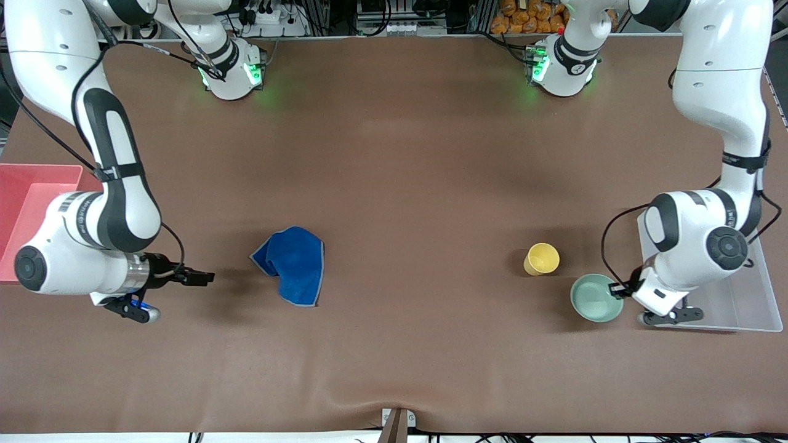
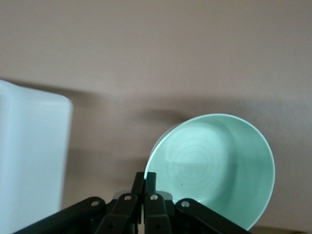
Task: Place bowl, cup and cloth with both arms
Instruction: 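Place the bowl in the clear bin while the right gripper reaches the cloth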
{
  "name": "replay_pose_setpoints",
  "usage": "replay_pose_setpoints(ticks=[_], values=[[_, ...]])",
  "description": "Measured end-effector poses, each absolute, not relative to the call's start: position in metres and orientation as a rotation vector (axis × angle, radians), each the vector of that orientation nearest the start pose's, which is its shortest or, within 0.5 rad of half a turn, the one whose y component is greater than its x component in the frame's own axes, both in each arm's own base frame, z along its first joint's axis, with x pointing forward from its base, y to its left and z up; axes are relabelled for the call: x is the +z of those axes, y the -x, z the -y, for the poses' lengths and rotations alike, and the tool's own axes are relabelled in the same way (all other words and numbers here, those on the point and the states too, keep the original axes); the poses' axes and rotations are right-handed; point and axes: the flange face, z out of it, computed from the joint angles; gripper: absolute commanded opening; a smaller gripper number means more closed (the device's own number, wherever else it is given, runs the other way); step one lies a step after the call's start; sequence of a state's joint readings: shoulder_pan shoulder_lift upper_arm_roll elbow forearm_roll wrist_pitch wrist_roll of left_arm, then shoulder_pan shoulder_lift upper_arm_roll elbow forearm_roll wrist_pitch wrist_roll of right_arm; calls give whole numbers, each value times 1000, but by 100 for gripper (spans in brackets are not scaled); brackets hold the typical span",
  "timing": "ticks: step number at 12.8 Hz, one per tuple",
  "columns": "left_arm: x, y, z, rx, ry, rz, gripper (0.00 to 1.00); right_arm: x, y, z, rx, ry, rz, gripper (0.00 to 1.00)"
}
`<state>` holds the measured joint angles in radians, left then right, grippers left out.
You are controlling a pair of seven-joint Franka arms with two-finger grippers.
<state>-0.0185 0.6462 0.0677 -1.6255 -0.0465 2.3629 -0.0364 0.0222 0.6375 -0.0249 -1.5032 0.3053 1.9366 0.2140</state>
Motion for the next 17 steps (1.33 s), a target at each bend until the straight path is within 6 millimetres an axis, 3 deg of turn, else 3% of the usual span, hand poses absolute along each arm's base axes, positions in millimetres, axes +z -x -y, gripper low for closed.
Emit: replay_pose_setpoints(ticks=[2, 5, 7, 9, 11, 13, 17], values=[[290, -707, -48, -127, 3126, 203, 0, 266, -690, -32, 348, 2769, -561, 100], [365, -709, -85, -101, 3135, 234, 0, 252, -691, -37, 364, 2727, -641, 100], [390, -699, -133, -122, 3188, 188, 0, 251, -693, -45, 353, 2716, -719, 100], [390, -679, -203, -122, 3204, 103, 0, 252, -695, -60, 341, 2699, -815, 100], [372, -659, -253, -75, 3206, 44, 0, 252, -696, -77, 323, 2684, -897, 100], [341, -643, -275, -2, 3232, 12, 0, 248, -697, -82, 323, 2669, -958, 100], [297, -627, -274, 50, 3292, -34, 0, 232, -699, -91, 312, 2591, -1141, 100]])
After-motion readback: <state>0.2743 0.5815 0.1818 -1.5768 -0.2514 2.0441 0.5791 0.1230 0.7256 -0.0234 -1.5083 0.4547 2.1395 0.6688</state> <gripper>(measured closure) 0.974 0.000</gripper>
